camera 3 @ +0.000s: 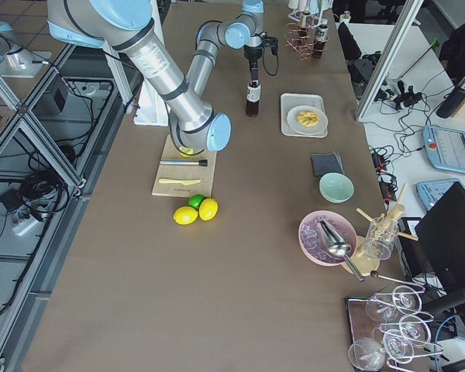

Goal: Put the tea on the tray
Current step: 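Close the right gripper on the bottle cap and lift it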

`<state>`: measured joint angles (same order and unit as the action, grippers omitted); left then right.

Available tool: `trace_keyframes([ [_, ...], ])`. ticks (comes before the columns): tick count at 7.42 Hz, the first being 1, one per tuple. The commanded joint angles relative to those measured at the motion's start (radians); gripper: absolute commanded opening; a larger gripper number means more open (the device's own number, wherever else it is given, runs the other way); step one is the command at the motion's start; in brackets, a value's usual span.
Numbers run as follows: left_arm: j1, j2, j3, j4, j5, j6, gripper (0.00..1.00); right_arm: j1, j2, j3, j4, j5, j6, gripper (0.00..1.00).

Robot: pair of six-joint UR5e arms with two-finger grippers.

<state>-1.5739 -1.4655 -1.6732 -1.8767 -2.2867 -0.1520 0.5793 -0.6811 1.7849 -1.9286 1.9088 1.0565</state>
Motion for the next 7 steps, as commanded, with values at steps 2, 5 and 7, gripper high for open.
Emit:
trace_keyframes([
  [2, 0.0, -0.01, 0.015, 0.001, 0.001, 0.0, 0.98, -0.016, 0.011, -0.042, 0.045, -0.013, 0.025, 0.91],
  [5, 0.002, -0.012, 0.015, 0.001, 0.001, 0.0, 0.98, -0.029, 0.011, -0.041, 0.043, -0.027, 0.028, 0.49],
  [7, 0.002, -0.035, 0.044, 0.001, 0.001, 0.0, 0.98, -0.033, 0.011, -0.039, 0.045, -0.027, 0.028, 0.48],
])
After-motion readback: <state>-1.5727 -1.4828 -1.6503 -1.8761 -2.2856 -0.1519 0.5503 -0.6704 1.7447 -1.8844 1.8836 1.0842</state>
